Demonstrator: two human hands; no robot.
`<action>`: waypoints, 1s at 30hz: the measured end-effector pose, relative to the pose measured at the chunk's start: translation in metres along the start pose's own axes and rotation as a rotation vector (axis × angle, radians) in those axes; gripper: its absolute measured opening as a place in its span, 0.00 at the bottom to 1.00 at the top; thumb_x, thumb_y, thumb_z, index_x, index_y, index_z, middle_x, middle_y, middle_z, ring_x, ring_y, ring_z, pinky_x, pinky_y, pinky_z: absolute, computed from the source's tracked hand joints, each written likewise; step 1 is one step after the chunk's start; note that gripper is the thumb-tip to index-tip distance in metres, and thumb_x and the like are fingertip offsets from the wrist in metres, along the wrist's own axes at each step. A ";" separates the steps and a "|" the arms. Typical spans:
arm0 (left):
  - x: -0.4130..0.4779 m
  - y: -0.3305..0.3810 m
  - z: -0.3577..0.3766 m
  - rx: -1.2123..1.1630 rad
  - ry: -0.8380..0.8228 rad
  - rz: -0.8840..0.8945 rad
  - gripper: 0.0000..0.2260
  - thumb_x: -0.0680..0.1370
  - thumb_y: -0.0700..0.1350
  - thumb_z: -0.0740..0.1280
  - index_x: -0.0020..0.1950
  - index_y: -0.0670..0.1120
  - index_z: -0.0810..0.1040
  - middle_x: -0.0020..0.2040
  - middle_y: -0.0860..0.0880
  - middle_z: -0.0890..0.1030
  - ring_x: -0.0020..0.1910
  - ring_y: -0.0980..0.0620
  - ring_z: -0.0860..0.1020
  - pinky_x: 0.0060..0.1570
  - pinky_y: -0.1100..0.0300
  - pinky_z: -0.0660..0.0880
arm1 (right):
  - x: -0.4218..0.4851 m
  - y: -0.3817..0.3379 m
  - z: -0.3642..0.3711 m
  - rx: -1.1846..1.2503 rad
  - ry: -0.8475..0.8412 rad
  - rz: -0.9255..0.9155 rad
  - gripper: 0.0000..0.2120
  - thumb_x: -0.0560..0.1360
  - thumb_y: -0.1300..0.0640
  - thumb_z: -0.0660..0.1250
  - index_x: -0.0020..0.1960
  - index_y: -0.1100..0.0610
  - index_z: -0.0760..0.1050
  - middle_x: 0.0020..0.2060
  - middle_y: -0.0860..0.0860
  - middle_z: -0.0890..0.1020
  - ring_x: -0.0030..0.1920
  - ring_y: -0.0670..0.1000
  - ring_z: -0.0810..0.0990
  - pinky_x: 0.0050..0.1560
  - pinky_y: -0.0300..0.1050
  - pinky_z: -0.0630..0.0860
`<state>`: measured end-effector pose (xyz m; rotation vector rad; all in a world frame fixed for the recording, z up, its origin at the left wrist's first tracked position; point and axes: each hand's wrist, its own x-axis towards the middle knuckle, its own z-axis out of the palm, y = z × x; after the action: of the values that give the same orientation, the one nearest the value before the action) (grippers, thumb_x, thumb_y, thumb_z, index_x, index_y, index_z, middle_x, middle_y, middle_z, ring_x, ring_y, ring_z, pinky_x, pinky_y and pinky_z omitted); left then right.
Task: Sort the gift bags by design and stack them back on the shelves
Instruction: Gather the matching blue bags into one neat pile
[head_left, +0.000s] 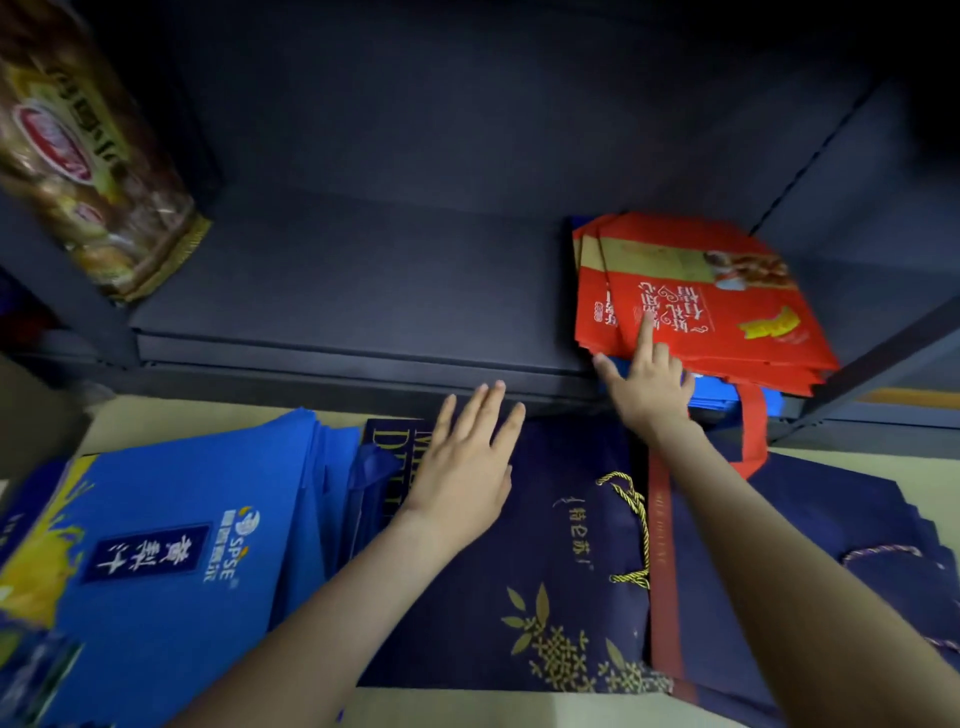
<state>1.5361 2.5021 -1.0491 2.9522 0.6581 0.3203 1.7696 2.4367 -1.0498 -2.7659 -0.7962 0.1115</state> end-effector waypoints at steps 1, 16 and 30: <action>0.001 0.000 0.003 0.011 -0.009 0.001 0.29 0.74 0.46 0.69 0.74 0.43 0.65 0.75 0.39 0.61 0.74 0.43 0.60 0.71 0.47 0.51 | 0.004 0.002 0.000 -0.061 0.024 -0.001 0.39 0.78 0.39 0.57 0.78 0.54 0.41 0.68 0.58 0.66 0.69 0.60 0.62 0.69 0.59 0.54; 0.004 0.010 0.009 0.052 0.127 0.037 0.41 0.64 0.40 0.76 0.74 0.40 0.63 0.73 0.40 0.66 0.72 0.44 0.64 0.72 0.46 0.59 | -0.029 0.011 -0.023 -0.238 0.338 -0.581 0.07 0.69 0.67 0.62 0.46 0.66 0.73 0.31 0.59 0.78 0.27 0.59 0.78 0.20 0.44 0.68; 0.019 -0.052 -0.031 0.148 0.158 0.038 0.19 0.68 0.31 0.61 0.57 0.36 0.81 0.51 0.39 0.83 0.47 0.42 0.83 0.37 0.49 0.80 | -0.066 0.002 -0.009 0.113 0.094 -0.738 0.32 0.76 0.53 0.68 0.75 0.59 0.59 0.72 0.56 0.66 0.75 0.54 0.59 0.75 0.52 0.54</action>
<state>1.5250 2.5584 -1.0226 3.1067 0.6715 0.5356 1.7155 2.3982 -1.0419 -2.1839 -1.6495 -0.1117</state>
